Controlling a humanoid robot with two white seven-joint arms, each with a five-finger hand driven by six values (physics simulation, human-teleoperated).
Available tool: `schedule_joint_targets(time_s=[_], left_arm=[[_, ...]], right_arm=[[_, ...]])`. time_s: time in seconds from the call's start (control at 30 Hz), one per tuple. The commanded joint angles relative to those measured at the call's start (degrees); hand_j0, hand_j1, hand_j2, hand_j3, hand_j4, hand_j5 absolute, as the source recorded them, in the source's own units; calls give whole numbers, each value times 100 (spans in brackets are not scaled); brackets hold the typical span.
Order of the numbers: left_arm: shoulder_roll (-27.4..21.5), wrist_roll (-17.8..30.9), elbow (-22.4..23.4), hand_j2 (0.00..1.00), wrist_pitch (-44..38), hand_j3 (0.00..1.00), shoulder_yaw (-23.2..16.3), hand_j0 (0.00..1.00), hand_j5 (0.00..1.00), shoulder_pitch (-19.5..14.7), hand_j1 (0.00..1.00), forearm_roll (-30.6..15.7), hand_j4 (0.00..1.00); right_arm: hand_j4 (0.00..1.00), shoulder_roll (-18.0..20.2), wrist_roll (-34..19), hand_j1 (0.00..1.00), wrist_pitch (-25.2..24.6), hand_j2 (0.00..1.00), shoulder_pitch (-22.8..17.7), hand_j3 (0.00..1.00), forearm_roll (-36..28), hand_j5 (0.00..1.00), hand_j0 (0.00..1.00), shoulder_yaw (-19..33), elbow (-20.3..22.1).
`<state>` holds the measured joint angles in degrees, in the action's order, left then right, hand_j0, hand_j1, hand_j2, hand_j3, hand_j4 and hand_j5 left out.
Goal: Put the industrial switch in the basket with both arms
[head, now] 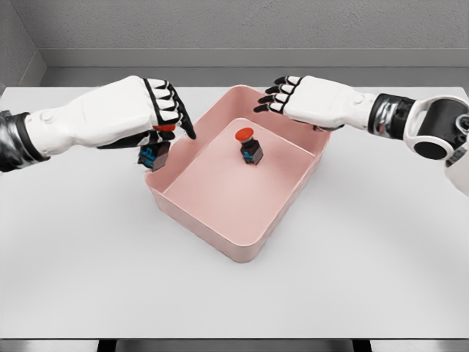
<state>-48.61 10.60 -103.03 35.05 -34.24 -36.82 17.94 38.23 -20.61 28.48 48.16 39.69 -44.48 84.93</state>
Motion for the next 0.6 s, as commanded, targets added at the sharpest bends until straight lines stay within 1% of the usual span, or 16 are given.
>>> schedule_joint_targets(time_s=[0.0,0.07,0.13,0.2,0.23,0.27,0.3,0.33,0.37,0.47,0.5,0.57], left_arm=[[256,57,-6,53,-5,53,-258,53,53,-26,53,-36,53],[344,57,3,52,-5,52,-267,52,52,-97,52,-36,52],[502,92,3,53,-5,53,-434,53,53,-290,53,-36,53],[581,127,3,53,-5,53,-469,53,53,-343,53,-27,53],[590,127,3,56,-5,56,-478,56,56,-352,56,-27,56],[590,127,3,60,-5,60,-478,60,60,-352,60,-27,60],[590,127,3,67,-5,67,-469,67,67,-352,67,-36,67],[607,127,3,76,-5,76,-469,76,76,-360,76,-36,76],[660,118,3,100,-5,100,-469,100,100,-369,100,-36,100],[695,92,11,100,-5,100,-452,100,100,-378,100,-62,100],[722,83,20,100,-5,100,-443,100,100,-369,100,-62,100],[687,74,20,100,-5,100,-390,100,100,-378,100,-62,100]], right_arm=[[100,53,5,100,-26,100,0,100,-23,100,100,9,-2],[100,105,5,100,-26,100,-9,100,-23,100,100,18,-2],[100,299,5,100,-26,100,-53,100,-199,100,100,132,6],[100,378,5,100,-26,100,-105,100,-207,100,100,220,-11],[100,492,13,100,-26,100,-193,100,-216,100,100,352,-2],[100,527,5,100,-26,100,-202,100,-225,100,100,431,-11],[100,694,13,100,-26,100,-281,100,-225,100,100,606,-20],[100,738,5,100,-26,100,-343,100,-225,100,100,765,-20],[100,791,13,100,-26,100,-396,100,-225,100,100,835,-20],[100,975,13,100,-26,100,-404,100,-225,100,100,879,-29],[100,1002,13,100,-26,100,-439,100,-225,100,100,1020,-46],[100,1020,13,100,-17,100,-501,100,-234,100,100,1081,-64]])
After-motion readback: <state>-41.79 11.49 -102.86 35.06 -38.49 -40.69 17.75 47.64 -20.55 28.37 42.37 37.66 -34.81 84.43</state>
